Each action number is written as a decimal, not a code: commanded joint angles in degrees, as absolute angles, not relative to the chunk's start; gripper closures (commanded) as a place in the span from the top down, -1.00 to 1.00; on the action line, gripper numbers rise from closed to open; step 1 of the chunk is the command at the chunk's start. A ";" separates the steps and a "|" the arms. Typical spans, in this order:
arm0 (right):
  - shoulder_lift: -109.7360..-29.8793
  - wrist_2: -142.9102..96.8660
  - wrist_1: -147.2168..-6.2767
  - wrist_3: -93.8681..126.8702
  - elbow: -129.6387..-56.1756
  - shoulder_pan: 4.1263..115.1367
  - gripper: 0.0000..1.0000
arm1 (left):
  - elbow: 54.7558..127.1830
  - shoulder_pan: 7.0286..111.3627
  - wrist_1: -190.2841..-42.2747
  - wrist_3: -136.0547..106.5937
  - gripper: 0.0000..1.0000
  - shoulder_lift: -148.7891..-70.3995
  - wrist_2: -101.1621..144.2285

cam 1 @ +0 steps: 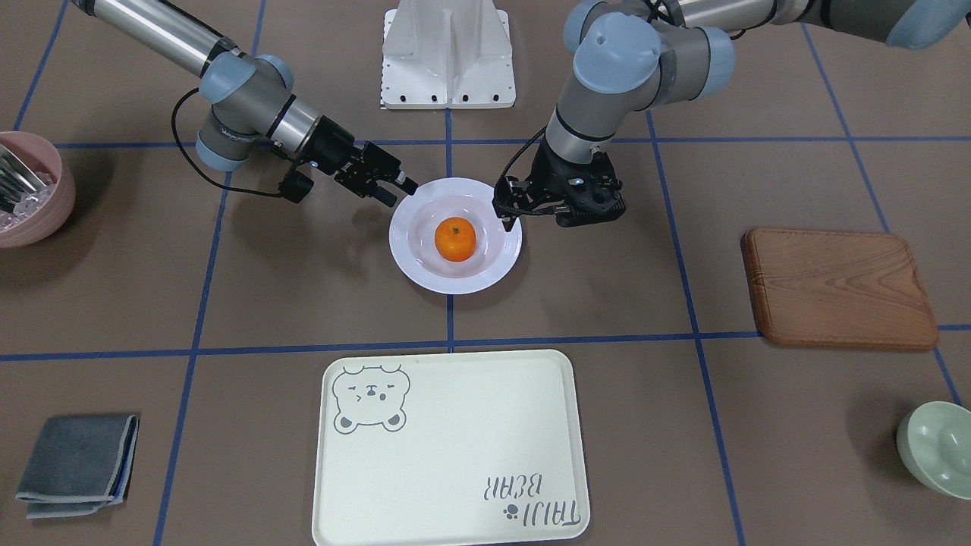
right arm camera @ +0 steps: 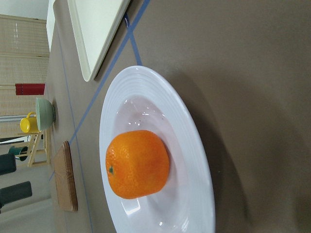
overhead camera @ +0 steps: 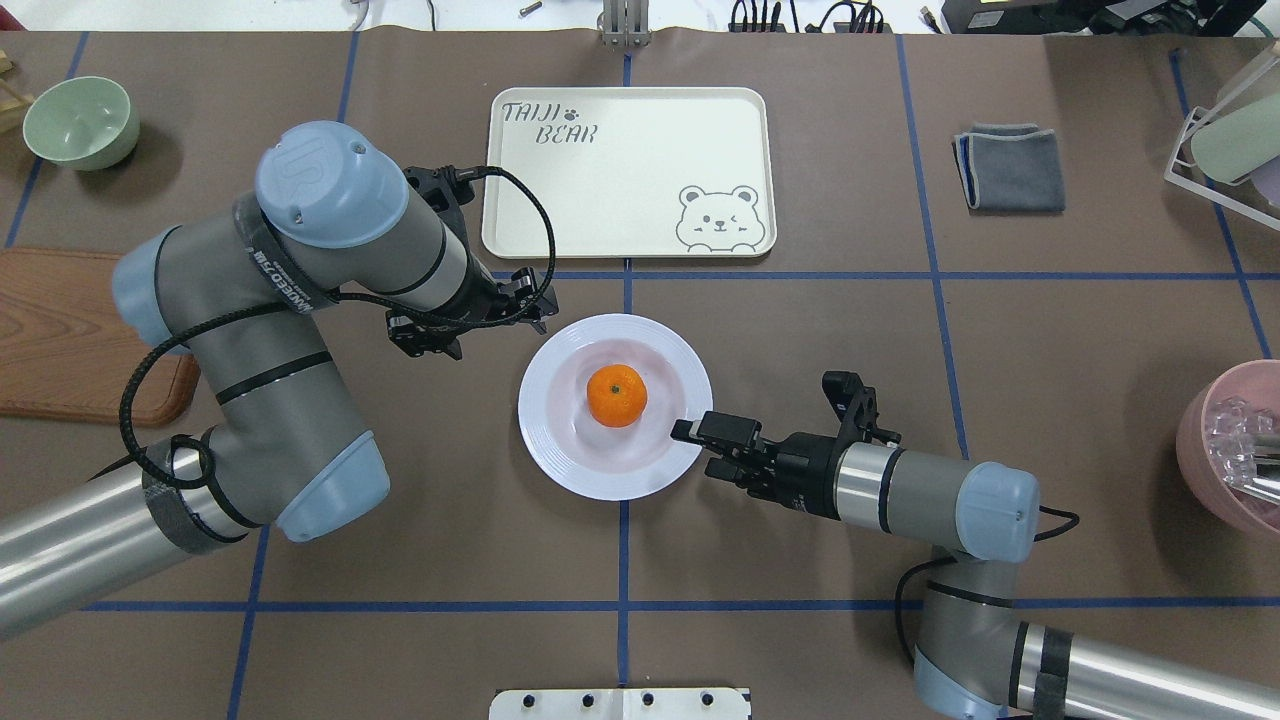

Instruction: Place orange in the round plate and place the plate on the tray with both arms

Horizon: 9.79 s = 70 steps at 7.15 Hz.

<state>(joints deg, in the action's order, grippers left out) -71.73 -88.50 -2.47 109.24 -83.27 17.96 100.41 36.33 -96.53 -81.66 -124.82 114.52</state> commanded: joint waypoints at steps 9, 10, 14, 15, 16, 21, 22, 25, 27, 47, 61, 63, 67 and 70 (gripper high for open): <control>-69.61 -85.61 -4.83 104.15 -80.78 18.90 0.50 | 100.46 36.39 -96.50 -81.74 0.95 -124.72 114.43; -68.91 -85.61 -4.83 104.24 -80.34 18.98 0.43 | 100.46 36.39 -96.42 -81.74 0.95 -124.63 114.43; -67.50 -85.60 -4.66 104.76 -80.50 19.60 -1.00 | 100.46 36.39 -96.50 -81.74 0.95 -124.72 114.43; -67.50 -85.61 -4.48 104.77 -80.86 19.69 -1.00 | 100.81 36.47 -96.42 -81.74 0.95 -124.63 114.43; -67.50 -85.61 -4.31 104.85 -81.73 20.04 -1.00 | 101.16 36.74 -96.42 -81.65 0.95 -124.72 114.52; -67.50 -78.44 -3.69 114.76 -83.59 23.46 -1.00 | 102.92 37.18 -96.33 -81.74 0.95 -124.01 114.52; -65.85 -71.09 -4.13 119.57 -80.63 23.55 -1.00 | 102.92 37.18 -96.33 -81.74 0.95 -123.93 114.52; -51.71 -65.13 -22.32 133.99 -69.62 28.72 -1.00 | 103.88 37.18 -95.28 -81.74 0.95 -123.93 114.43; -45.63 -63.55 -27.86 137.18 -60.94 29.36 -1.00 | 103.98 37.00 -95.27 -81.83 0.95 -123.84 114.35; -80.25 -140.29 -74.90 13.37 -89.12 84.27 1.00 | 112.86 72.64 -86.63 -12.11 0.95 -89.91 127.14; -82.88 -133.42 -104.68 -9.58 -98.61 85.52 1.00 | 107.90 85.69 -70.47 1.94 0.96 -92.29 135.62; -82.44 -133.51 -104.68 -8.97 -98.96 84.65 1.00 | 108.20 85.61 -71.97 2.37 0.96 -92.81 135.01; -82.00 -134.65 -104.59 -8.79 -100.20 84.11 1.00 | 106.44 85.61 -73.56 2.02 0.96 -92.89 135.17; -82.09 -134.82 -104.59 -8.79 -100.46 83.58 1.00 | 106.61 85.69 -74.71 1.67 0.96 -92.73 135.18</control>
